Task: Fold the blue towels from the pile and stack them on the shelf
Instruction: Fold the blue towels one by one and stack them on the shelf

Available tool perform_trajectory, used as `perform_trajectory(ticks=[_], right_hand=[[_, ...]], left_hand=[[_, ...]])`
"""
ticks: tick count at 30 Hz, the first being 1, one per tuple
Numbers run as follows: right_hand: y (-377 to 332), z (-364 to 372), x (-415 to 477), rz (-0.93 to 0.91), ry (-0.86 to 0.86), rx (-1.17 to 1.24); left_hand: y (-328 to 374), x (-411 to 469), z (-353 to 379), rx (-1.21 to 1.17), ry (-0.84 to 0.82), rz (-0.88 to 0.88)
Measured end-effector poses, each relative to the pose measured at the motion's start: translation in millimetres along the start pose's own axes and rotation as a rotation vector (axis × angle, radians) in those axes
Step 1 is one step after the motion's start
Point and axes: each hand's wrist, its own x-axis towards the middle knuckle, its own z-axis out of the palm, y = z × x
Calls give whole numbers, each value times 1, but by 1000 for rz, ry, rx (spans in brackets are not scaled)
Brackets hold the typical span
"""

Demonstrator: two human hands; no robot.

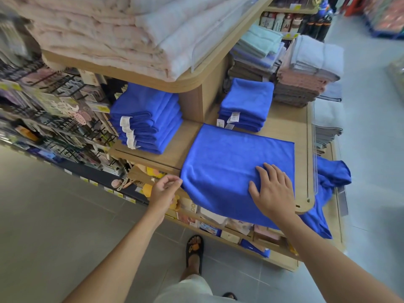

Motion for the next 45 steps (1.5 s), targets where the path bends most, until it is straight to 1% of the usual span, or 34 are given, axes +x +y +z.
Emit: perform_trajectory(ticks=[2, 4, 7, 10, 12, 14, 15, 17, 20, 21, 22, 24, 25, 29, 30, 33, 36, 41, 43, 45], right_hand=[[1, 1, 0, 0, 4, -2], [1, 2, 1, 3, 10, 3], [1, 3, 1, 7, 18, 4], [2, 4, 1, 6, 17, 0], [2, 3, 1, 4, 12, -4], [1, 2, 1, 2, 14, -7], [1, 1, 1, 2, 14, -8], [1, 1, 1, 3, 11, -9], [1, 0, 0, 2, 8, -10], [1, 0, 0, 1, 8, -7], [1, 0, 0, 1, 7, -6], [1, 0, 0, 1, 6, -8], [0, 0, 0, 1, 6, -9], [0, 1, 0, 3, 11, -6], [0, 1, 0, 4, 10, -6], [-1, 0, 0, 4, 7, -9], [-1, -1, 0, 4, 8, -4], [-1, -2, 0, 5, 13, 3], [-1, -2, 0, 6, 9, -2], [-1, -2, 0, 4, 9, -1]], left_hand=[[3, -1, -2, 20, -32, 35], [3, -1, -2, -2, -124, 58], [0, 2, -5, 3, -199, 28], [-8, 8, -12, 141, -234, -36], [-13, 7, -19, 285, -311, -48], [-16, 3, -24, 345, -389, -75], [-17, 2, -25, 345, -400, -102], [-21, 1, -26, 264, -381, -178], [-26, 1, -25, 46, -294, -379], [-27, 0, -25, 52, -283, -434], [-28, -1, -26, 107, -305, -468], [-29, -3, -26, 198, -391, -503], [-28, -4, -25, 183, -412, -524], [-23, 2, -12, -12, -348, -578], [-23, 5, -10, -30, -332, -598], [-23, 16, -3, 62, -321, -649], [-21, 26, 5, 177, -305, -640], [-17, 33, 20, 422, -276, -490], [-20, 33, 24, 412, -210, -460], [-25, 29, 22, 360, -175, -496]])
